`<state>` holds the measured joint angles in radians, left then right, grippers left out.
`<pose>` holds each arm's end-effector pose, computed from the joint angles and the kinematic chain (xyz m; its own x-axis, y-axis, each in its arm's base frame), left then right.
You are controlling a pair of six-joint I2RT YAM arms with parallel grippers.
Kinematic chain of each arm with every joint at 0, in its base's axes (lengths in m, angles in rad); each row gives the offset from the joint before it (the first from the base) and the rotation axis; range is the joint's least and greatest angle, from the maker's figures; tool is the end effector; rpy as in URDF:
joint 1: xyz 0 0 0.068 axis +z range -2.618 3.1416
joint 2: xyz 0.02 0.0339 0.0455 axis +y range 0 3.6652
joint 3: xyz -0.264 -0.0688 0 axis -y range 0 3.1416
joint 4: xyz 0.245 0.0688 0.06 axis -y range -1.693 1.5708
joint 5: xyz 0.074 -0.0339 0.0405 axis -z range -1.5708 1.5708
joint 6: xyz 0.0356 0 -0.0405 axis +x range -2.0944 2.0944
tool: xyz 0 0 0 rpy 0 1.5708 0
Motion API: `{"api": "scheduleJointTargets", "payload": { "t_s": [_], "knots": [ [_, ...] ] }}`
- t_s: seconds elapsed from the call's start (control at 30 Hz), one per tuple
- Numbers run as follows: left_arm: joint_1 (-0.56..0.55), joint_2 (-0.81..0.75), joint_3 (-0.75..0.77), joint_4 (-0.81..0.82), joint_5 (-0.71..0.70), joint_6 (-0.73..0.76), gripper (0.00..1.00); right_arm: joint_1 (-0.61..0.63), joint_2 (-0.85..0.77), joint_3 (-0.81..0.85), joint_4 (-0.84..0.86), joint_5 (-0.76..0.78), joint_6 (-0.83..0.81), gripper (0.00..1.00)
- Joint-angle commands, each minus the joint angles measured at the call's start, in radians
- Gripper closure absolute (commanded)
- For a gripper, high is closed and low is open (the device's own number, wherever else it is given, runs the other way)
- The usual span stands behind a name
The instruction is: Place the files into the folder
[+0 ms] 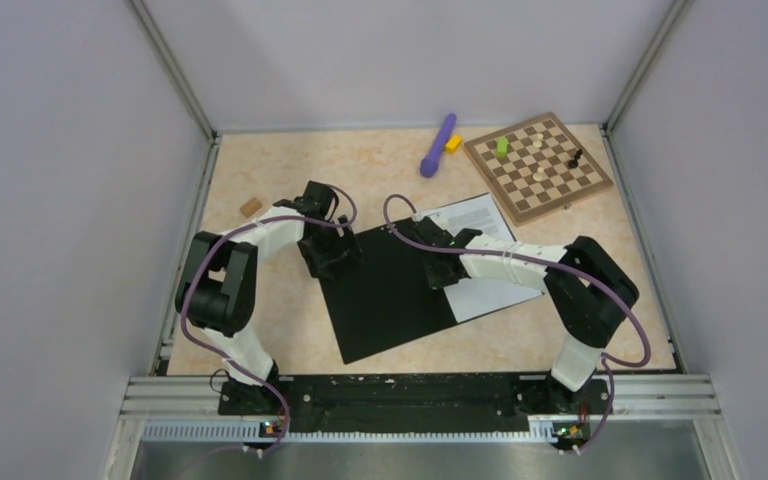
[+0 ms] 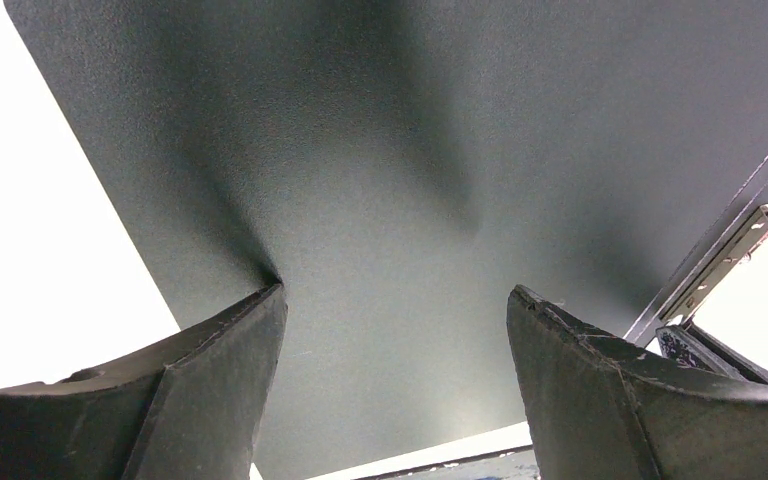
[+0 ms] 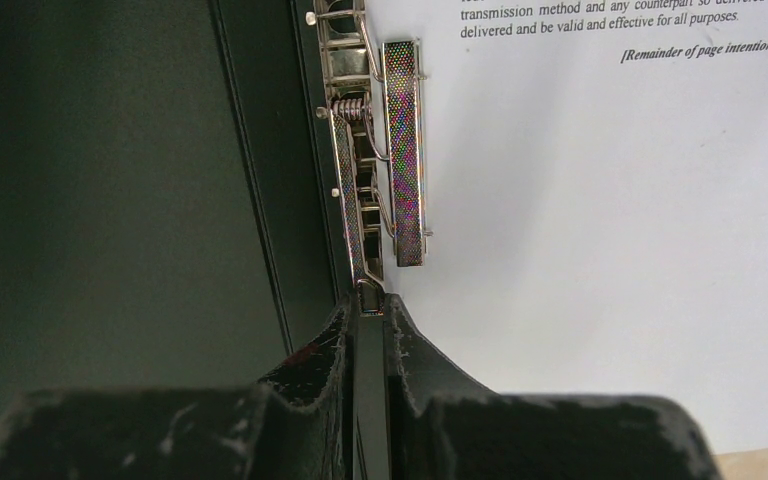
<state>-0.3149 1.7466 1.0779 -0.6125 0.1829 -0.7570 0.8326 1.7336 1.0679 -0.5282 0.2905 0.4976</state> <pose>0.3087 -0.1074 0.1641 -0.9054 -0.4153 -0.0879 -0.3685 0.8718 -0.3228 0.2312 0.2390 0.1694 -0.8543 -0.2594 -0.4505 -0.2617 0.9634 -0.0584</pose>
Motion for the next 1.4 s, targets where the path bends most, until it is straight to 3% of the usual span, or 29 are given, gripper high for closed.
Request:
{"api": "scheduleJointTargets", "payload": {
  "t_s": [0.0, 0.27, 0.57, 0.73, 1.03, 1.37],
  "knots": [
    [-0.012, 0.091, -0.042, 0.074, -0.033, 0.012, 0.14, 0.007, -0.034, 0.024, -0.007, -0.04, 0.022, 0.93],
    [-0.013, 0.074, -0.021, 0.048, -0.037, 0.022, 0.14, 0.006, -0.085, 0.057, -0.022, 0.003, 0.026, 0.52],
    [-0.013, -0.032, 0.083, -0.075, -0.078, 0.062, 0.13, -0.062, -0.197, 0.17, -0.071, 0.097, -0.041, 0.37],
    [-0.006, -0.118, 0.061, -0.12, -0.1, 0.07, 0.12, -0.218, -0.249, 0.1, -0.072, 0.063, -0.062, 0.31],
    [0.107, -0.309, -0.194, -0.093, -0.045, 0.032, 0.09, -0.584, -0.254, -0.05, 0.043, -0.137, -0.058, 0.31],
    [0.134, -0.281, -0.383, 0.074, 0.097, -0.03, 0.1, -0.796, -0.107, -0.101, 0.167, -0.286, -0.102, 0.28]
  ]
}}
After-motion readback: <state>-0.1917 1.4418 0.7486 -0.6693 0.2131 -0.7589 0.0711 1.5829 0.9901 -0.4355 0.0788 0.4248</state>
